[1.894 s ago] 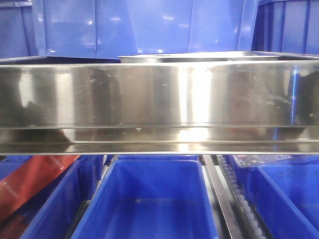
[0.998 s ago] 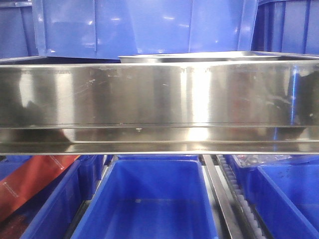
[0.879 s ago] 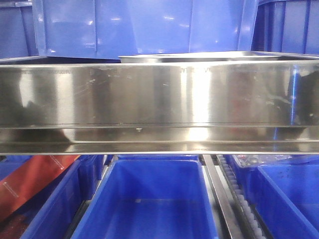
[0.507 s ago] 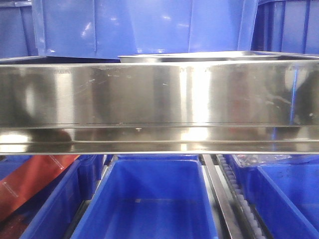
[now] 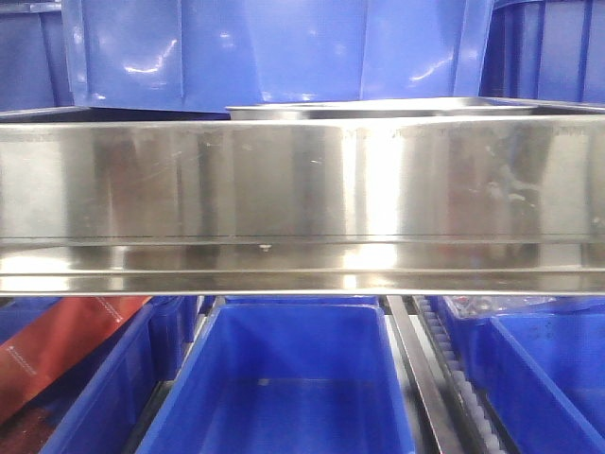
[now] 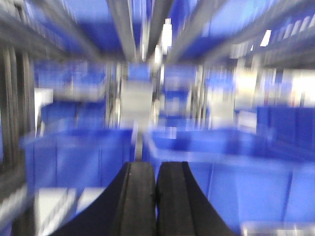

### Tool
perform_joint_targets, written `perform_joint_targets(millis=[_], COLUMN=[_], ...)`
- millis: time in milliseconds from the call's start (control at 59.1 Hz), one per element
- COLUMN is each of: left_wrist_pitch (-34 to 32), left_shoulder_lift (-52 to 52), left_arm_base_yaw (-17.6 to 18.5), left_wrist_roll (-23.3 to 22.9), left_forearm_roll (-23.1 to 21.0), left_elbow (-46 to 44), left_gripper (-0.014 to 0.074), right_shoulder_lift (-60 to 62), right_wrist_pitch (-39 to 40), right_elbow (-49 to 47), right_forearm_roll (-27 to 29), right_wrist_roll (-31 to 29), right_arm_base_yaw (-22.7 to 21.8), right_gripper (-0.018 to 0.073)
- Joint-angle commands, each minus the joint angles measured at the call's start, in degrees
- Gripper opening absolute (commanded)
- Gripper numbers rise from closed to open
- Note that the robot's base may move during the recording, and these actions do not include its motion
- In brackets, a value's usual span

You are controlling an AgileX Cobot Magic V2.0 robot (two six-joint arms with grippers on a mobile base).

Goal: Stack silver trays without gaps

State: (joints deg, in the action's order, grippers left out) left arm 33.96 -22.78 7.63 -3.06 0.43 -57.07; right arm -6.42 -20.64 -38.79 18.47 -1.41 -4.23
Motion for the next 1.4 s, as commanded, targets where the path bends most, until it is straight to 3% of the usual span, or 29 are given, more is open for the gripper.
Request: perform_joint_targets(millis=[0,271,389,490,575,727,829,981,1082,1201,1285,1387], left_wrist_pitch=[9.15,30.65,30.90,27.23,25.95,23.35,23.55,23.74,23.64,23.21,21.72,20.34], left_shoulder_lift=[-7.05,-29.94,-37.64,-42.95,-47.01,-55.46,-61.97,-70.33,-73.56,-75.35,-75.61,-76.10], left_arm_base_yaw=[0.26,0.26,1.99,7.42,14.19,26.66,31.79,33.73,33.62,33.62,33.62,33.62], left_wrist_roll=[0.06,0.06,0.10,-0.55,-3.32,-13.39,-19.49,-19.89,-19.89,-19.89,-20.14,-21.29], left_forearm_roll=[-0.97,-2.00,-4.86,-4.46,-2.02,12.32,21.39,21.28,18.74,17.73,17.48,17.49], left_elbow=[-7.64,-24.05,-26.26,-26.60,-26.92,-28.61,-31.41,-36.60,-38.84,-40.13,-40.13,-40.13], left_gripper=[-0.0006,-0.0006,-0.0016,-0.0019,-0.0019,-0.0019,-0.0019,-0.0018,0.0000,0.0080,0.0204,0.0330], right_shoulder_lift=[-6.65,-32.08,-42.63,-50.03,-54.78,-63.78,-69.80,-77.91,-81.29,-83.30,-84.04,-84.26], right_wrist_pitch=[-8.43,-35.84,-42.24,-41.16,-40.88,-40.18,-39.77,-42.32,-41.90,-40.26,-39.24,-36.57], right_elbow=[-7.23,-28.93,-36.14,-39.04,-40.32,-43.07,-45.17,-47.89,-48.65,-48.79,-48.79,-48.79], right_forearm_roll=[-2.02,-2.96,-2.58,-2.15,-2.15,-3.56,-6.01,-12.87,-13.59,-13.59,-13.37,-12.48], right_wrist_roll=[-0.38,-1.78,-1.78,-1.78,-1.94,-2.19,-2.19,-2.19,-2.19,-2.19,-2.19,-2.19], right_arm_base_yaw=[0.12,0.12,0.12,0.42,1.55,5.70,9.21,14.56,16.38,16.82,16.82,16.82], right_gripper=[-0.0070,-0.0070,-0.0070,-0.0070,-0.0070,-0.0070,-0.0070,-0.0066,-0.0066,-0.0064,0.0060,0.0339])
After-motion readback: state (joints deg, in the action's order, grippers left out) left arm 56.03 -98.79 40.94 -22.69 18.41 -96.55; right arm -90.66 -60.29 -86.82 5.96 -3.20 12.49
